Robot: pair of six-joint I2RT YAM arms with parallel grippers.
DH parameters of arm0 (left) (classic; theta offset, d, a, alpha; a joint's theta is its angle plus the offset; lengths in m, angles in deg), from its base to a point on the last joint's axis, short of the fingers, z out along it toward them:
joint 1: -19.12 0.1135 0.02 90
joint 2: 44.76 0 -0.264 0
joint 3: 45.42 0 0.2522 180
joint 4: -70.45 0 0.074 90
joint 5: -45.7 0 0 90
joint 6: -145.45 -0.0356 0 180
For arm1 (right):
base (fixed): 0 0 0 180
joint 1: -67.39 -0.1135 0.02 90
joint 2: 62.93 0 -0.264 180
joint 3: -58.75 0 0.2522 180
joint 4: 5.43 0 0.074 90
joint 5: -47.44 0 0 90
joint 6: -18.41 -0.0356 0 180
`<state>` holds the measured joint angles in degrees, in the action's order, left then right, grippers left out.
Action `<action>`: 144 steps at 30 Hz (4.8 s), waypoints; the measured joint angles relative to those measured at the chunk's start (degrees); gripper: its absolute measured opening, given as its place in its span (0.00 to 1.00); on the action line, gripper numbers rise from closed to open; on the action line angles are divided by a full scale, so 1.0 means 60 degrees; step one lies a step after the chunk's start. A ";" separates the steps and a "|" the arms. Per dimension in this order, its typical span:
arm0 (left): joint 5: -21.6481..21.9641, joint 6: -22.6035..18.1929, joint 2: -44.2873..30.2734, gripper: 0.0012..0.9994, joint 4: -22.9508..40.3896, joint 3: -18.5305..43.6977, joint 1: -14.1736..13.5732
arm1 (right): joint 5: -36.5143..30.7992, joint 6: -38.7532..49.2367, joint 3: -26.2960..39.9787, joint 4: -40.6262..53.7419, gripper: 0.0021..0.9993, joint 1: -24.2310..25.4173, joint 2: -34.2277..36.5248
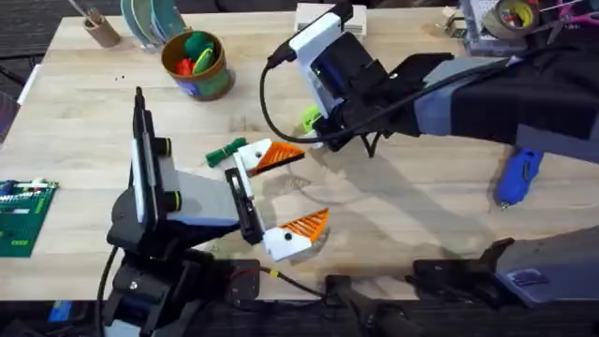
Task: Pick up the gripper from the table and insert it into the empty holder that is missing its gripper. Then pick up a screw, insert it into the mounting hole, and use the screwdriver to tighten it. Finally, clean up the table by picking up the vegetable and placing it into the bucket.
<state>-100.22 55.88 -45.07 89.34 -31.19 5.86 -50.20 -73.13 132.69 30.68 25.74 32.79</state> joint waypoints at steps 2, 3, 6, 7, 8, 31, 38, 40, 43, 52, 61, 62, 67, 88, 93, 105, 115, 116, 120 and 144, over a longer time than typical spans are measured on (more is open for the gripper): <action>0.0000 0.0000 0.0002 0.99 0.0000 0.0000 0.0000 | 0.0000 -0.0002 0.0004 -0.0004 0.41 0.0000 0.0052; 0.0000 0.0001 0.0002 0.99 -0.0002 0.0000 0.0000 | -0.0002 -0.0001 0.0007 -0.0004 0.41 0.0000 0.0101; 0.0000 0.0000 0.0002 0.99 0.0000 0.0000 0.0000 | -0.0004 0.0000 0.0007 -0.0004 0.41 0.0000 0.0235; -0.0004 0.0000 0.0002 0.99 0.0000 0.0000 0.0000 | -0.0004 0.0001 0.0014 -0.0007 0.41 0.0000 0.0237; 0.0000 0.0004 0.0002 0.99 0.0000 0.0000 0.0000 | -0.0004 -0.0002 0.0018 -0.0015 0.40 0.0000 0.0237; -0.0002 0.0000 0.0002 0.99 0.0000 0.0000 0.0000 | -0.0004 -0.0030 0.0028 -0.0098 0.30 0.0000 0.0237; -0.0001 0.0000 0.0002 0.99 0.0000 0.0000 0.0000 | -0.0004 -0.0028 0.0036 -0.0117 0.29 0.0000 0.0237; 0.0000 0.0000 0.0002 0.99 0.0000 0.0000 0.0000 | -0.0004 -0.0028 0.0036 -0.0117 0.29 0.0000 0.0237; 0.0000 0.0002 0.0000 0.99 -0.0001 0.0000 0.0000 | -0.0004 -0.0028 0.0040 -0.0117 0.29 0.0000 0.0237; 0.0000 0.0000 0.0002 0.99 0.0000 0.0000 0.0000 | 0.0000 -0.0028 0.0084 -0.0124 0.31 0.0000 0.0237; 0.0000 0.0003 0.0002 0.99 0.0000 0.0000 0.0000 | -0.0003 -0.0028 0.0087 -0.0120 0.29 0.0000 0.0236; -0.0003 0.0000 0.0002 0.99 0.0000 0.0000 0.0000 | -0.0003 -0.0032 0.0087 -0.0117 0.28 0.0000 0.0233; -0.0004 0.0001 0.0002 0.99 0.0000 0.0000 0.0000 | -0.0003 -0.0029 0.0087 -0.0119 0.22 0.0000 0.0233; 0.0000 0.0000 0.0002 0.99 0.0000 0.0000 0.0000 | -0.0001 -0.0028 0.0087 -0.0117 0.02 -0.0004 0.0233; 0.0000 0.0000 0.0002 0.99 0.0000 0.0000 0.0000 | -0.0004 -0.0028 0.0087 -0.0117 0.01 -0.0002 0.0233; -0.0001 0.0000 0.0000 0.99 0.0000 0.0000 0.0000 | -0.0004 -0.0028 0.0169 0.0346 0.01 -0.0004 -0.0460; 0.0000 0.0000 0.0001 0.99 0.0000 0.0000 0.0000 | 0.0000 0.0128 0.2230 0.3410 0.01 -0.0001 -0.0477; 0.0000 0.0001 0.0000 0.99 0.0000 0.0000 0.0000 | -0.0003 0.0192 0.2519 0.3687 0.01 -0.0001 -0.0477; 0.0000 0.0000 0.0002 0.99 0.0000 0.0000 0.0000 | 0.0038 0.0340 0.3926 0.5106 0.01 0.0000 -0.0477; -0.0004 0.0000 0.0002 0.99 0.0000 0.0000 0.0000 | 0.1691 0.0089 1.0487 1.0871 0.01 -0.0394 0.2084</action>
<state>-100.24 55.88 -45.05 89.34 -31.19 5.86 -40.05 -72.60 195.61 95.90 23.38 45.29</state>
